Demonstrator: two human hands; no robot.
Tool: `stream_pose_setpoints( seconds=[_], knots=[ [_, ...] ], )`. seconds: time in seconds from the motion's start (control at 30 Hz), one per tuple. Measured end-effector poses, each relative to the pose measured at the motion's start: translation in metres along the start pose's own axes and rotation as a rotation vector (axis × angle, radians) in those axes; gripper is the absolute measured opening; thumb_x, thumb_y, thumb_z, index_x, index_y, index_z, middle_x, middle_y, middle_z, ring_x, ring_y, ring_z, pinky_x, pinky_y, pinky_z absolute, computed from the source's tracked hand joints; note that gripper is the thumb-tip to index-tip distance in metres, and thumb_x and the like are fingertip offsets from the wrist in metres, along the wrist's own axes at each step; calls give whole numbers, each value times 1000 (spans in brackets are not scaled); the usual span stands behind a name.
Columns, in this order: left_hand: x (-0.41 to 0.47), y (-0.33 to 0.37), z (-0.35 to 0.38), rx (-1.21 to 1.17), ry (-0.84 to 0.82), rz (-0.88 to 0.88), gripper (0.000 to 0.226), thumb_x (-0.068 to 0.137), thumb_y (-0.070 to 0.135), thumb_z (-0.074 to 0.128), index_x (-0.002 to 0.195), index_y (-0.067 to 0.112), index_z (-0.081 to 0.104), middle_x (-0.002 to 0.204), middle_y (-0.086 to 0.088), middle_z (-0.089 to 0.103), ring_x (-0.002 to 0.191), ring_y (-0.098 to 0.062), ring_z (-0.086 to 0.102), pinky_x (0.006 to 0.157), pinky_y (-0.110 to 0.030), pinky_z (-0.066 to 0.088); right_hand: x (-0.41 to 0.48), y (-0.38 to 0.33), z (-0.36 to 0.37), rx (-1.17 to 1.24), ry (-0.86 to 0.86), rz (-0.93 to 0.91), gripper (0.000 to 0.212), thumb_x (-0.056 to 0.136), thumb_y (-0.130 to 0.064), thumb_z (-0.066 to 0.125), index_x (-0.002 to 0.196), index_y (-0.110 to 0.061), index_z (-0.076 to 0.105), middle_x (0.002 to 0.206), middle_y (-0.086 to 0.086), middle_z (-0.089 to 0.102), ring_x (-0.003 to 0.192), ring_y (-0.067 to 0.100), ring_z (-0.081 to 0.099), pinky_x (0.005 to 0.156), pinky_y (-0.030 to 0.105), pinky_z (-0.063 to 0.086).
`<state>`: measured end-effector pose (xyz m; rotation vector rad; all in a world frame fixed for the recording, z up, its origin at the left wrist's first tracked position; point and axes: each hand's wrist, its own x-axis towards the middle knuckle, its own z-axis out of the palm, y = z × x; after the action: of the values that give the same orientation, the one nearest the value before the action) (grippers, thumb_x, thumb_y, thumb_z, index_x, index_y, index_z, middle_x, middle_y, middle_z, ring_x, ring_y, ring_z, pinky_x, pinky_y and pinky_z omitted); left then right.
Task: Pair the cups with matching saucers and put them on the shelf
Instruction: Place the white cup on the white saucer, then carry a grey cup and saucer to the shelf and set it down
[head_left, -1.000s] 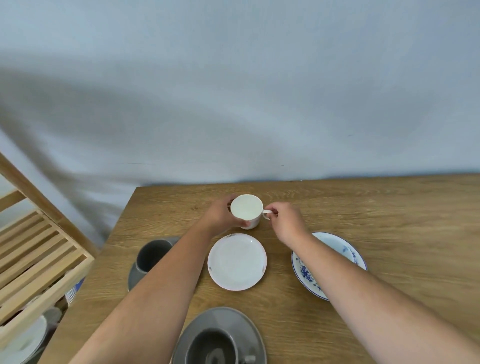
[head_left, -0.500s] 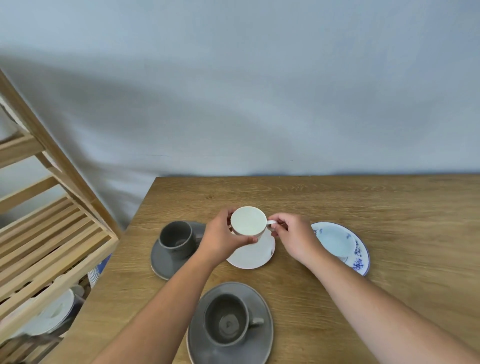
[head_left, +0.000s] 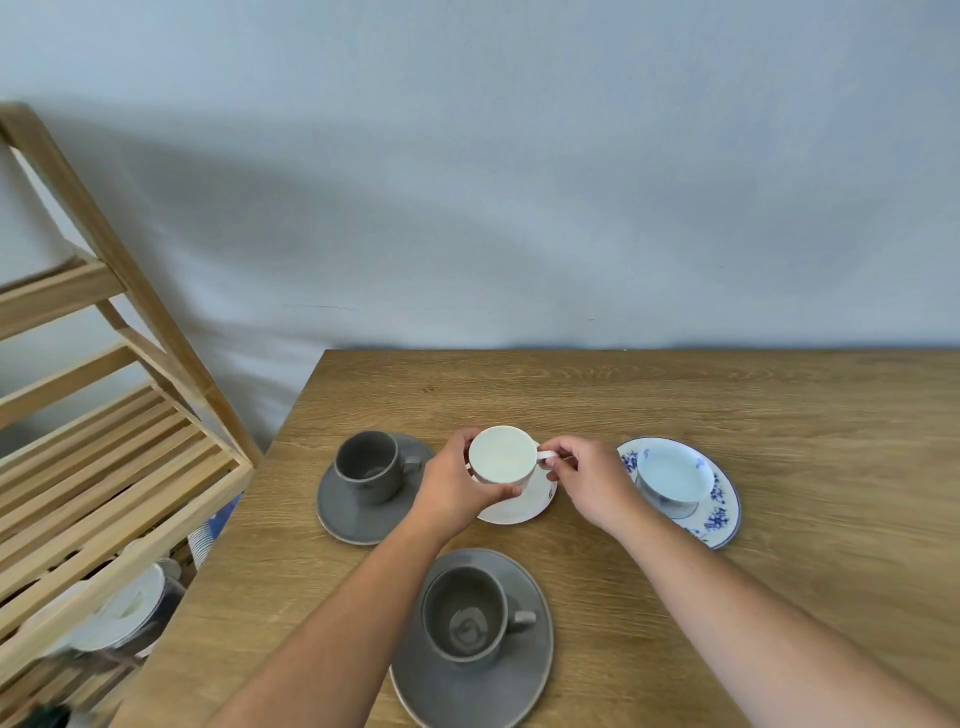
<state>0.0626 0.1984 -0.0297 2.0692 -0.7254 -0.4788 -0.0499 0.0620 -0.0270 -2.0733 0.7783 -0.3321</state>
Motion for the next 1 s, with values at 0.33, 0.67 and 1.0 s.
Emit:
stream_pose_setpoints(
  seconds=[0.33,0.67,1.0],
  knots=[
    [-37,9,-32,7,-9,3,79,76,24,78,143,16,38,141,1,51,130,-12,48,104,-22,37,-40,-10,-19,-76,112,-42,25,90,-17,57,114,-18,65,105,-3,68,92,9,60,81,16,42],
    [-130,-59,-51,7,217,-322,25,85,19,68,108,19,57,76,0,62,72,-12,61,65,-24,49,-107,33,13,48,-27,124,14,88,-17,59,91,-30,63,74,1,68,48,10,64,53,33,54],
    [-147,-75,-28,-46,143,-404,11,84,18,70,90,18,60,67,-7,57,43,-15,59,42,-26,51,-108,16,34,128,-290,202,11,93,-15,51,103,-14,57,52,9,61,34,16,56,34,24,43]
  ],
)
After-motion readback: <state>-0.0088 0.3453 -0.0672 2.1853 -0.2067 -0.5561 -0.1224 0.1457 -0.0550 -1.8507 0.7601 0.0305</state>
